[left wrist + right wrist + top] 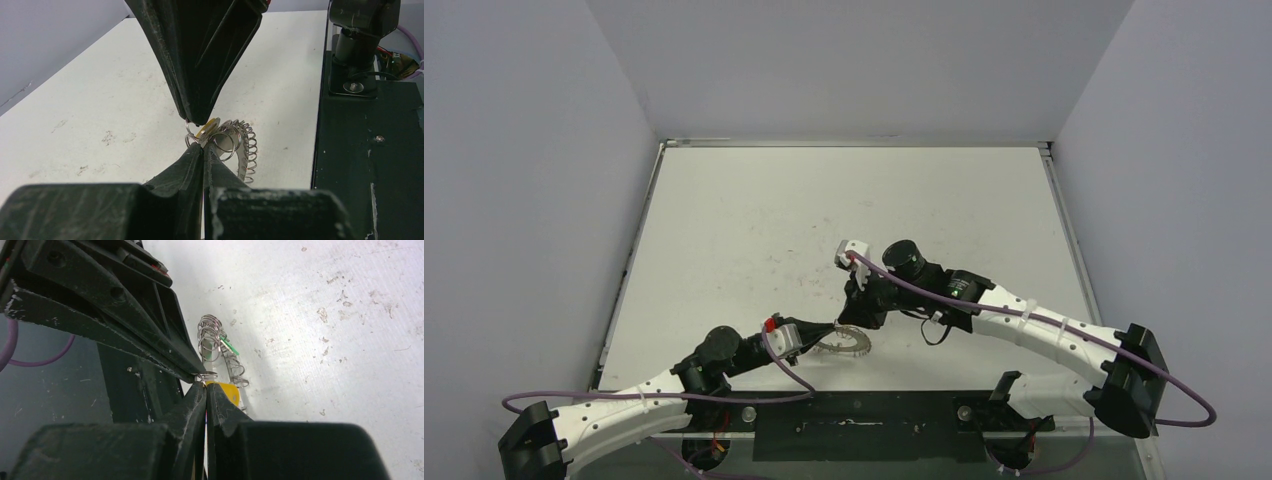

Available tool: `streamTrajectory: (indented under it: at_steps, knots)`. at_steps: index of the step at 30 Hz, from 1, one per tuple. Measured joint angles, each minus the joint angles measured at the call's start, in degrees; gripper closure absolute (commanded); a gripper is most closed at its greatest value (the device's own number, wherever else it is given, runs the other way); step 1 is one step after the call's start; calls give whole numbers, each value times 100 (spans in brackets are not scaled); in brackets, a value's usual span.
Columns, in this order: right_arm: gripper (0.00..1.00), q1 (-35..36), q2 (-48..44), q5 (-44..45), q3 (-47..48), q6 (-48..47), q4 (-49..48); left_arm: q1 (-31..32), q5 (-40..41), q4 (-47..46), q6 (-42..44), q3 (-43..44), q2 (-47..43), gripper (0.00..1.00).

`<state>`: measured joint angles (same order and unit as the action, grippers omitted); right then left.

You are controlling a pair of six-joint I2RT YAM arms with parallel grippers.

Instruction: Put the keys on the keyring

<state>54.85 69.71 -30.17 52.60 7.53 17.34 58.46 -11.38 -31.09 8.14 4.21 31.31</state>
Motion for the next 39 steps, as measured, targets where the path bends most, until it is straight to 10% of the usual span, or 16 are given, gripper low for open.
streamTrajectory:
  at_steps: [15, 20, 23, 39]
  knots:
    - [100, 0, 210, 345, 13, -157, 157, 0, -2, 0, -15, 0, -20, 100]
    - [38, 0, 221, 385, 13, -188, 153, 0, -2, 4, -17, 0, -37, 100]
    - [26, 0, 120, 498, -79, -212, 46, 0, -24, 20, -20, 0, -76, 100]
    - [37, -4, -1539, -52, -1410, -1928, -1458, 0, -262, 352, -13, 0, -483, 100]
